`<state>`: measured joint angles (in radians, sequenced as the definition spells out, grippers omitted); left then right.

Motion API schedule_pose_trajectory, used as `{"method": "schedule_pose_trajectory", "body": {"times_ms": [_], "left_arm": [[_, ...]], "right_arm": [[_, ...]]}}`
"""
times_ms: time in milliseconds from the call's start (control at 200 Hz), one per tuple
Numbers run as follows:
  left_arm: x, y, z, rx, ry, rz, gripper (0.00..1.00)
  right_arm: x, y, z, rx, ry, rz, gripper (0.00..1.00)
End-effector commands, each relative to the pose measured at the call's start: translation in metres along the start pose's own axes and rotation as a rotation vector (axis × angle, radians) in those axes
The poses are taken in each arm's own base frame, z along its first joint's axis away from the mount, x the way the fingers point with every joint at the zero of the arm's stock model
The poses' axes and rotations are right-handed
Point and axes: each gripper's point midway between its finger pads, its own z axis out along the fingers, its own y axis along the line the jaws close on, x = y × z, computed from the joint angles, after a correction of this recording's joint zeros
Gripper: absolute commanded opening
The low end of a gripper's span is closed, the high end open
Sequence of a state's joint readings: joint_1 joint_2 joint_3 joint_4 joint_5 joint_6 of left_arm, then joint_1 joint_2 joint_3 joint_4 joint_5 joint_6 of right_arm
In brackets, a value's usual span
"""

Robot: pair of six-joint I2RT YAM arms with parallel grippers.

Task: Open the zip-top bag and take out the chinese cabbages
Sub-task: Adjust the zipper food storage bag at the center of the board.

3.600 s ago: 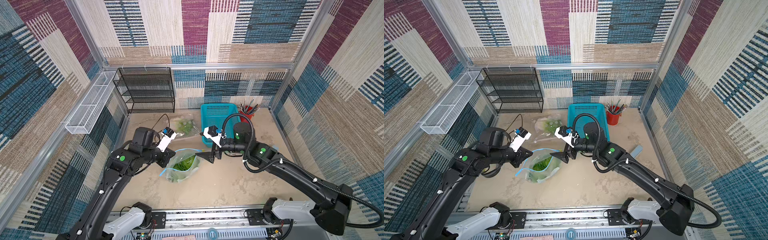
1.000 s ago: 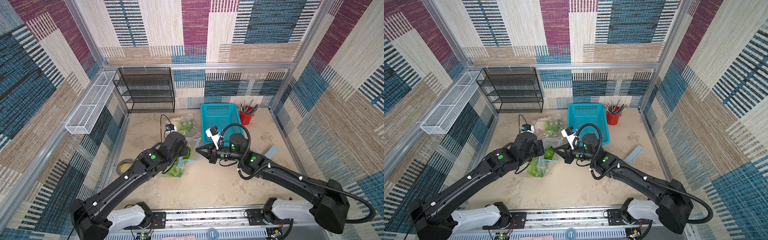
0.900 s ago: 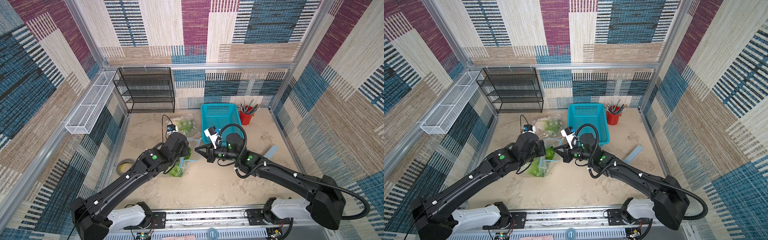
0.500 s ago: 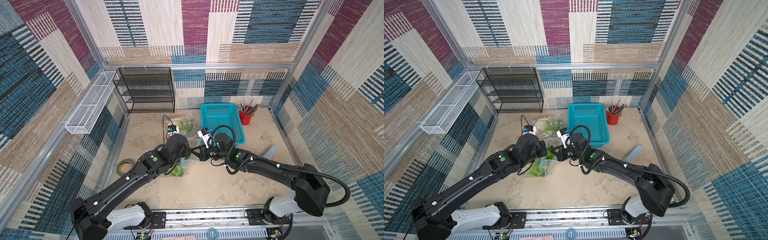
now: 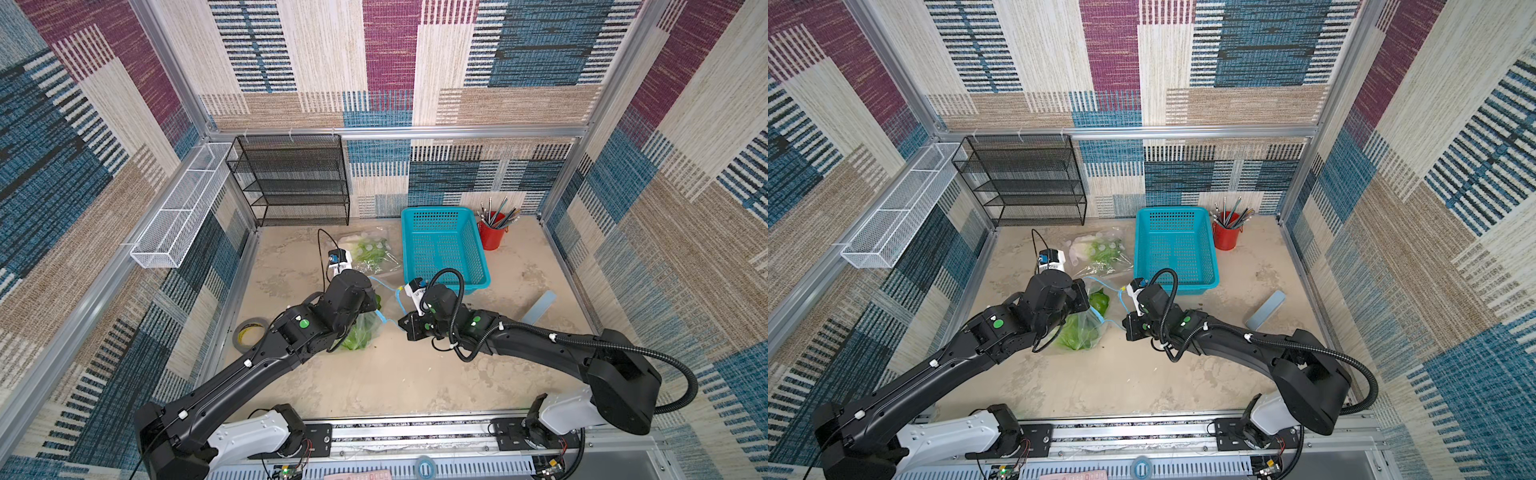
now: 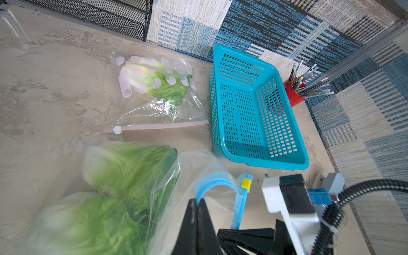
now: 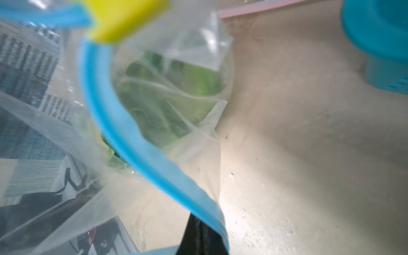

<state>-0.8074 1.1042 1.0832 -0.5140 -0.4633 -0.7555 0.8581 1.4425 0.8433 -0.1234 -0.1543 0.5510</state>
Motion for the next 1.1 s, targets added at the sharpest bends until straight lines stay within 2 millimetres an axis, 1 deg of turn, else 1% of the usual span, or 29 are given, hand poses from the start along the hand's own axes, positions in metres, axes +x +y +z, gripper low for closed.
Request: {"method": "schedule_pose_trajectory", "body": {"times_ms": [0,95,165,271,341,426,496,681,807,962,1092], "left_arm": [[-0.009,0.0,-0.001,-0.004,-0.043,-0.02,0.0],[-0.005,-0.001,0.001,0.002,-0.03,-0.026,0.0],[-0.002,0.0,0.002,0.003,-0.019,-0.029,0.0],[0.001,-0.001,0.004,0.008,-0.009,-0.034,0.0],[0.003,-0.001,0.004,0.012,-0.004,-0.036,0.0],[0.004,-0.002,0.004,0.014,-0.001,-0.041,0.0],[0.005,-0.001,0.005,0.014,0.004,-0.044,0.0],[0.005,-0.007,0.003,0.041,0.005,-0.065,0.0],[0.004,-0.01,0.003,0.052,-0.001,-0.078,0.0],[0.002,-0.017,0.002,0.084,-0.008,-0.098,0.0],[-0.002,-0.023,0.001,0.109,-0.021,-0.111,0.0]], "right_arm": [[0.006,-0.014,-0.004,0.069,0.011,-0.007,0.0],[0.0,-0.009,-0.008,0.061,-0.004,-0.018,0.0],[-0.012,0.002,-0.014,0.031,-0.033,-0.032,0.01],[-0.034,0.027,-0.027,-0.057,-0.1,-0.056,0.07],[-0.048,0.049,-0.037,-0.143,-0.142,-0.079,0.12],[-0.058,0.071,-0.042,-0.235,-0.158,-0.092,0.14],[-0.06,0.08,-0.04,-0.277,-0.15,-0.094,0.16],[-0.059,0.082,-0.025,-0.302,-0.13,-0.074,0.17],[-0.057,0.085,-0.016,-0.339,-0.12,-0.041,0.2],[-0.049,0.074,-0.001,-0.309,-0.101,-0.016,0.23],[-0.035,0.061,0.013,-0.273,-0.056,-0.001,0.24]]}}
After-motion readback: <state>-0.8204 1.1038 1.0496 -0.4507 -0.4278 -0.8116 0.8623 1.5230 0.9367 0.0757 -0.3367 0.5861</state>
